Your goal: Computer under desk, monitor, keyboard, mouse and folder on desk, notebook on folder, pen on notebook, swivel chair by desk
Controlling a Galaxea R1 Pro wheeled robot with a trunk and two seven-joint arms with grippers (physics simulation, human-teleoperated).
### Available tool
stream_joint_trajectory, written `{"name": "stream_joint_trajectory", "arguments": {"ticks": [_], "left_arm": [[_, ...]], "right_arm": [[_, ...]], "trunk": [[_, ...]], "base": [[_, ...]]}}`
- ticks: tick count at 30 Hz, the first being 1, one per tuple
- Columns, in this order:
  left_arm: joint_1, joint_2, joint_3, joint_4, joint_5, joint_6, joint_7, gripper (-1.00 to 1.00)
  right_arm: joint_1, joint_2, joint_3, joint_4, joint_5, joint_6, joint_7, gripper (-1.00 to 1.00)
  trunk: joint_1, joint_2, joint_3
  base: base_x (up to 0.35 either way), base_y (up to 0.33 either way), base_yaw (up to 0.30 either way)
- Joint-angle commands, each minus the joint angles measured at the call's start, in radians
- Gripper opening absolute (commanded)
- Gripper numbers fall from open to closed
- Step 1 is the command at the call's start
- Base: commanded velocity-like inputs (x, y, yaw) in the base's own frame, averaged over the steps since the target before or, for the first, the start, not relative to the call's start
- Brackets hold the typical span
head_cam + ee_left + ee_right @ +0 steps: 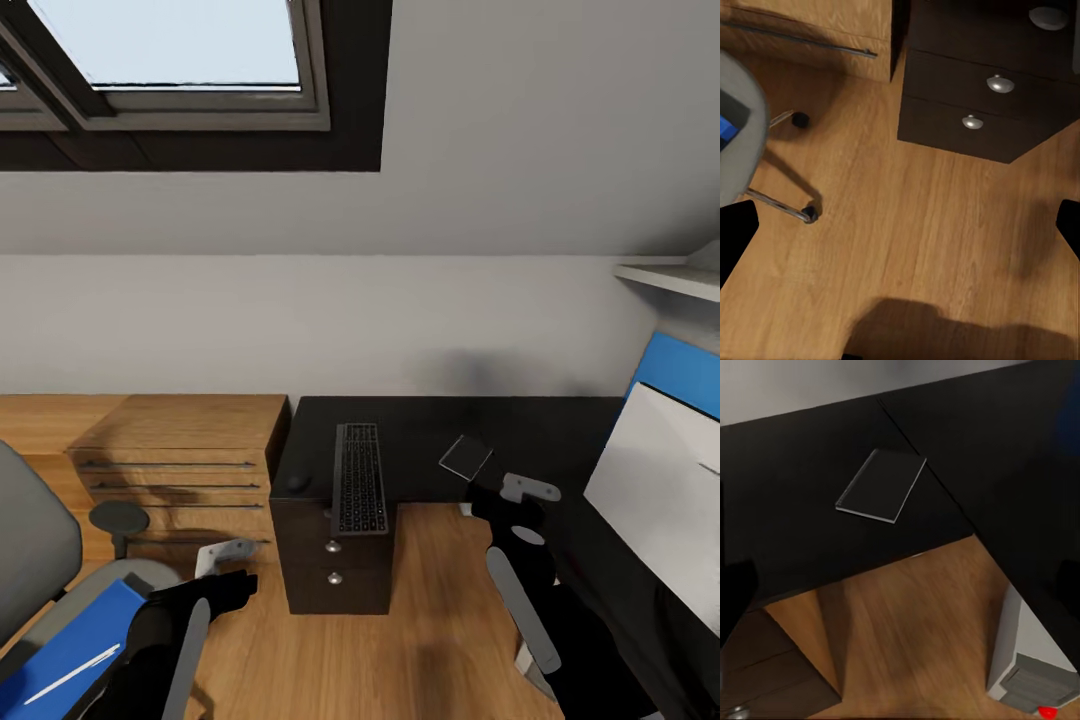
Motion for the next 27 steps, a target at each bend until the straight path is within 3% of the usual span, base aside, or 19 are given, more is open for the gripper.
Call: {"name": "stream_joint_trajectory", "arguments": {"ticks": [1,13,27], "left_arm": [[-0.001,-0.001,0.002,-0.002,0.005,0.004,0.004,1.00],[-0.001,-0.001,0.006,-0.003,0.006,0.004,0.004,1.00],[-0.001,-0.001,0.004,0.001,0.007,0.005,0.003,1.00]], "right_arm": [[-0.001,-0.001,0.006,-0.001,-0.007,0.004,-0.009,1.00],[-0.001,-0.005,0.045,0.001,-0.004,-0.006,-0.008,1.00],[-0.001,-0.006,0.046,0.006,0.023,-0.009,-0.008,1.00]], "trunk": [[-0.003,0.006,0.001],[-0.049,0.090,0.039],[-0.049,0.090,0.039]], "base": [[0.000,0.000,-0.006],[0.001,0.000,-0.001],[0.255,0.000,0.000]]}}
